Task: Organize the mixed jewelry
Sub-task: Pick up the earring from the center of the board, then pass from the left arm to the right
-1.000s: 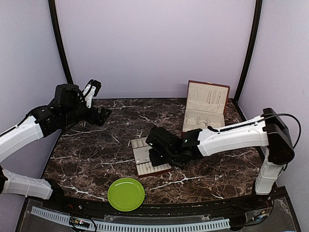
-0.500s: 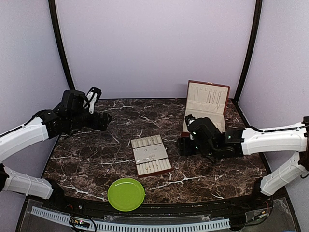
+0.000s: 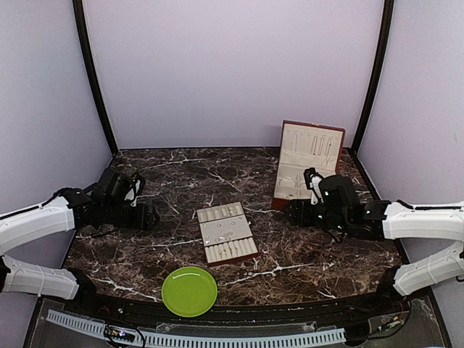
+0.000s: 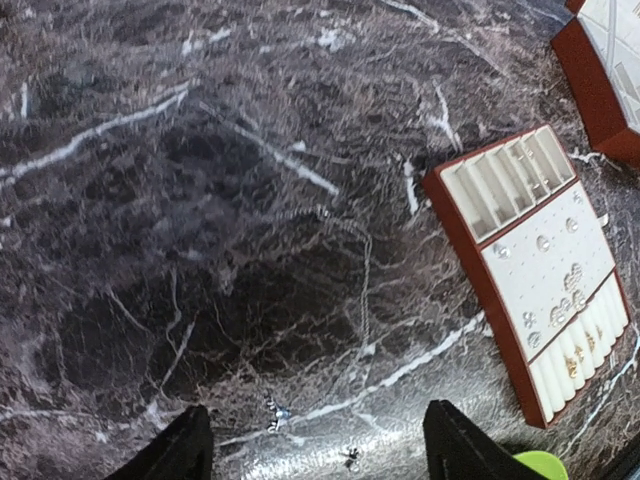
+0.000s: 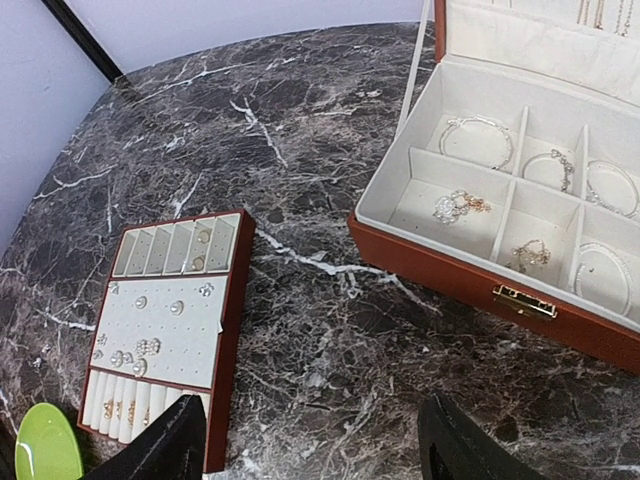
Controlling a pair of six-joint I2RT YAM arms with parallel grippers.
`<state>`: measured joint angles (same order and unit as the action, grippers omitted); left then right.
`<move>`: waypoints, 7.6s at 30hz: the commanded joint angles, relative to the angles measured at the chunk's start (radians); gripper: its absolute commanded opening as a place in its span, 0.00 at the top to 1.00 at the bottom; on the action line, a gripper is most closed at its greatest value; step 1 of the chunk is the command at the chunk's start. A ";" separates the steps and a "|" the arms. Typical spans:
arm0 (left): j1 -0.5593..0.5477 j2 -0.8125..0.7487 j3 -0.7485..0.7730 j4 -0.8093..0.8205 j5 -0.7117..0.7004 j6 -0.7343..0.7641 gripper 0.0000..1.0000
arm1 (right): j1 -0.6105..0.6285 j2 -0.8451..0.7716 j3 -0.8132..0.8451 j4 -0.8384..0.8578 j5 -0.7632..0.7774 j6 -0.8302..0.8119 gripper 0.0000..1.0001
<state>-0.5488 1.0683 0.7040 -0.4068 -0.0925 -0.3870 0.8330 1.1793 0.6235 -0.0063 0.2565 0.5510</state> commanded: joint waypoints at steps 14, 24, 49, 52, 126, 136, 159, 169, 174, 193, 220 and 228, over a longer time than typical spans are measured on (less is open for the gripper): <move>-0.084 0.007 -0.246 0.003 0.207 -0.275 0.43 | -0.015 -0.023 -0.090 0.135 -0.074 0.037 0.27; -0.108 0.037 -0.259 0.028 0.242 -0.296 0.69 | -0.015 -0.004 -0.110 0.155 -0.089 0.063 0.27; -0.110 0.087 -0.253 0.050 0.249 -0.302 0.91 | -0.017 -0.018 -0.129 0.143 -0.065 0.074 0.27; -0.112 0.088 -0.254 0.054 0.252 -0.305 0.93 | -0.017 -0.019 -0.128 0.140 -0.061 0.072 0.27; -0.193 0.527 0.280 0.482 0.810 0.103 1.00 | 0.224 0.275 0.198 0.206 -0.293 0.298 0.59; -0.202 0.592 0.398 0.290 0.941 0.217 1.00 | 0.241 0.182 0.085 0.301 -0.296 -0.117 0.63; -0.204 0.665 0.479 0.158 1.185 0.280 1.00 | 0.337 0.139 0.034 0.367 -0.251 -0.449 0.70; -0.216 0.660 0.480 0.155 1.202 0.293 1.00 | 0.339 0.180 0.045 0.433 -0.310 -0.464 0.72; -0.223 0.651 0.478 0.154 1.200 0.298 1.00 | 0.339 0.214 0.066 0.422 -0.333 -0.456 0.74; -0.241 0.640 0.476 0.155 1.197 0.302 1.00 | 0.338 0.226 0.083 0.413 -0.313 -0.439 0.82; -0.241 0.629 0.485 0.132 1.233 0.321 1.00 | 0.337 0.179 0.046 0.382 -0.327 -0.431 0.77; -0.241 0.626 0.486 0.131 1.234 0.322 1.00 | 0.339 0.196 0.060 0.380 -0.336 -0.436 0.80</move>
<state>-0.7837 1.7344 1.1625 -0.2459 1.1107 -0.0891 1.1633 1.3643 0.6571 0.3573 -0.0635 0.1200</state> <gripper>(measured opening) 0.023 0.208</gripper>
